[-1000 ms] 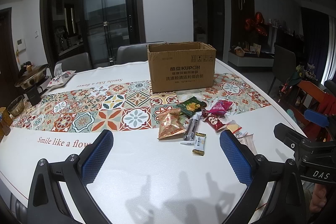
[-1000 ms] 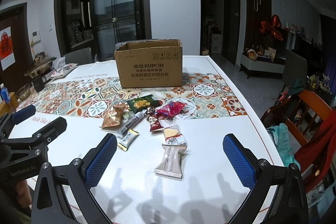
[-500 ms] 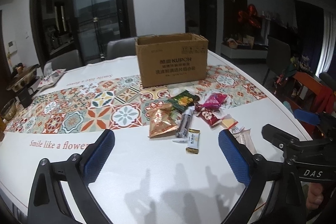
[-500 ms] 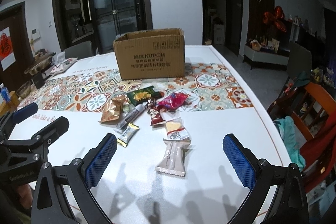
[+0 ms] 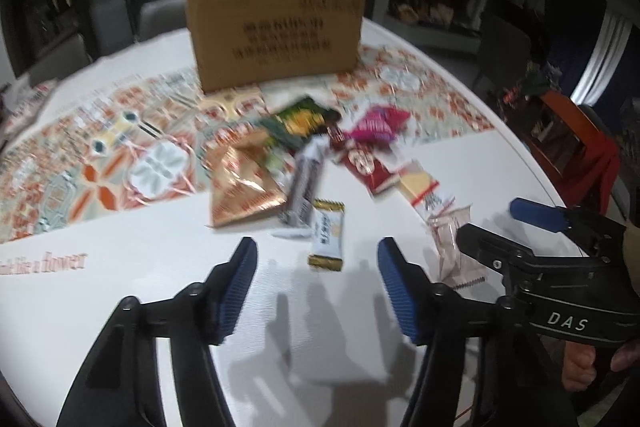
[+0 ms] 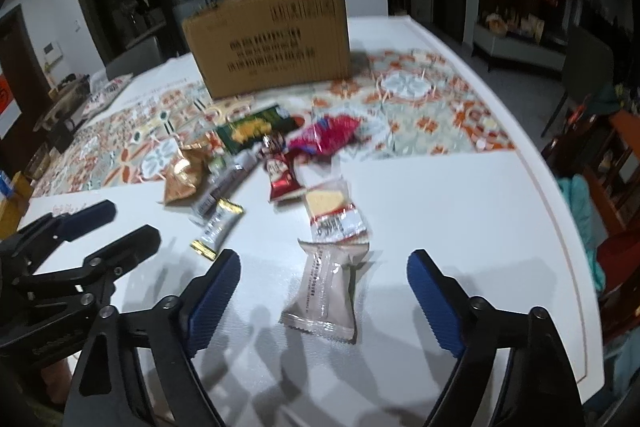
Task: Organize snacks
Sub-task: 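Grasp the small gold-white biscuit packet with the left tool while the right tool grasps the white pastry packet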
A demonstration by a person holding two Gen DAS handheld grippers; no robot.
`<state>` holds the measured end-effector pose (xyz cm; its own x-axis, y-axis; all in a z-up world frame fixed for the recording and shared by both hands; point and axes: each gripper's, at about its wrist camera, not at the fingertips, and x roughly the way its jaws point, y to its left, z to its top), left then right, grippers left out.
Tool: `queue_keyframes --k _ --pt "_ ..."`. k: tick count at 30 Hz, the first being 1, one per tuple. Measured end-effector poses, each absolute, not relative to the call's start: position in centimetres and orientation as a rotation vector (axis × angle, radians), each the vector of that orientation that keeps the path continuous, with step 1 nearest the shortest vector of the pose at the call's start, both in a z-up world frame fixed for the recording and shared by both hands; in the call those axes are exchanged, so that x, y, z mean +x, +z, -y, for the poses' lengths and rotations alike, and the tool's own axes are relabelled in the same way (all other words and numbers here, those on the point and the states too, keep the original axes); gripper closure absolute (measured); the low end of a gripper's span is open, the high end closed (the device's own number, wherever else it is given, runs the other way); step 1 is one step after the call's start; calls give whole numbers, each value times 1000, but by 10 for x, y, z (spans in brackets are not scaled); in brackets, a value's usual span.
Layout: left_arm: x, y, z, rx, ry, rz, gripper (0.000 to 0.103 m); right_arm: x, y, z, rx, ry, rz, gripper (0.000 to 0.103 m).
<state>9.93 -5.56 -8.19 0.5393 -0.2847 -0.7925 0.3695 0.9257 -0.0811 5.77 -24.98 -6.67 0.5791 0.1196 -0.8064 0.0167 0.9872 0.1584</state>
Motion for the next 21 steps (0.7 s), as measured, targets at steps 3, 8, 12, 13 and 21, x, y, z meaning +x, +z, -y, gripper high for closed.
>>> queue_keyframes --k 3,8,12,13,21 --pt "107 -93 60 92 -417 -983 51 66 -80 252 176 73 -1005 28" --pt "122 -109 65 73 -427 -1065 59 77 -94 249 186 105 -1072 39" --pt "131 -115 69 82 -415 -1086 64 81 -97 246 179 126 -1089 47" --pt "133 -115 71 86 -416 -1086 65 82 -97 245 178 132 -1092 49" --pt "144 -122 86 124 -420 -1095 66 89 -102 245 182 150 -1119 60"
